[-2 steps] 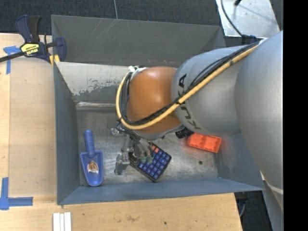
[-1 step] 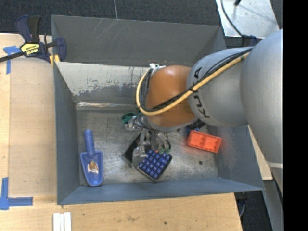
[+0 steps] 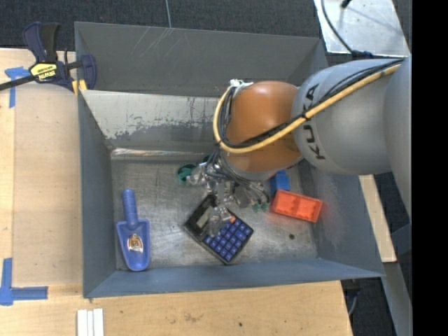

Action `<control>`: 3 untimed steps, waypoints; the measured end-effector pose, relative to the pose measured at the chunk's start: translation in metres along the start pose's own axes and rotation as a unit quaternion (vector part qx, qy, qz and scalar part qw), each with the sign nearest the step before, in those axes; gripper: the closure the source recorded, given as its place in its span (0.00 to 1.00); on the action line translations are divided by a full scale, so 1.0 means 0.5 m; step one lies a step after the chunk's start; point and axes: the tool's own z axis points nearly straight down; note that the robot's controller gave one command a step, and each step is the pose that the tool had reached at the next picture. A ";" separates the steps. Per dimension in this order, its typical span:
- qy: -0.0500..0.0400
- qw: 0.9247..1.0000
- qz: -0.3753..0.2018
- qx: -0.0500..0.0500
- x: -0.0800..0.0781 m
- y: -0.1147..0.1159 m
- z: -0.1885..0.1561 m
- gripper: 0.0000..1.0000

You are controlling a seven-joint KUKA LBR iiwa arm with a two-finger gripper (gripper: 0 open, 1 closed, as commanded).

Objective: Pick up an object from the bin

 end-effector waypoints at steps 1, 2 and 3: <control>-0.002 1.000 -0.008 0.000 -0.022 0.009 -0.026 0.00; -0.001 0.994 -0.112 0.000 -0.032 -0.010 0.056 0.00; -0.001 0.985 -0.173 0.000 -0.051 -0.013 0.067 1.00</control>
Offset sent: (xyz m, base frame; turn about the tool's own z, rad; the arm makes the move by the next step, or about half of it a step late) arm 0.0183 -0.0041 -0.0419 -0.2597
